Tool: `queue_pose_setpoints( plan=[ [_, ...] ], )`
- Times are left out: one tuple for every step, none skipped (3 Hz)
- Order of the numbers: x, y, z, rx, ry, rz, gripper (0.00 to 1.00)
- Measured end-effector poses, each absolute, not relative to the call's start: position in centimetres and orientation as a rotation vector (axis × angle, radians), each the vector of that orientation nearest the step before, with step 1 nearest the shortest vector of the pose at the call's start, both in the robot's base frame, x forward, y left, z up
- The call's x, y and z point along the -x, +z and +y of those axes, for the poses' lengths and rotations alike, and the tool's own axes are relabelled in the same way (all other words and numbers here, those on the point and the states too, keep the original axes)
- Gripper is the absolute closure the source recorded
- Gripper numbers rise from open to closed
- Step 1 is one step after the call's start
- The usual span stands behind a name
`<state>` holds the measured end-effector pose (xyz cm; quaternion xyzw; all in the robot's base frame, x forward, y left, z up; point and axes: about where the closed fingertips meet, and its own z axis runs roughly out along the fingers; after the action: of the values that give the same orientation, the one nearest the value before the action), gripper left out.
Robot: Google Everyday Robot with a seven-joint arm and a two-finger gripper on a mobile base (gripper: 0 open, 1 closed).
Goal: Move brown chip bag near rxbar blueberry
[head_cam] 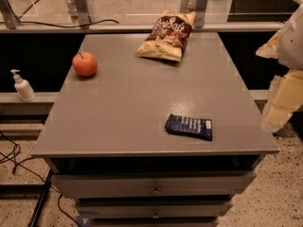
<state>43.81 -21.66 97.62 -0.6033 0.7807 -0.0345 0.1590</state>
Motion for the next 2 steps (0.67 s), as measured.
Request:
queue_pose_setpoints(
  plan=[
    [-43.82,97.63,-21.66,1.725,-0.099,2.231,0.0],
    [-44.64,97.96,-21.56,1.734,-0.119,2.177,0.0]
  ],
)
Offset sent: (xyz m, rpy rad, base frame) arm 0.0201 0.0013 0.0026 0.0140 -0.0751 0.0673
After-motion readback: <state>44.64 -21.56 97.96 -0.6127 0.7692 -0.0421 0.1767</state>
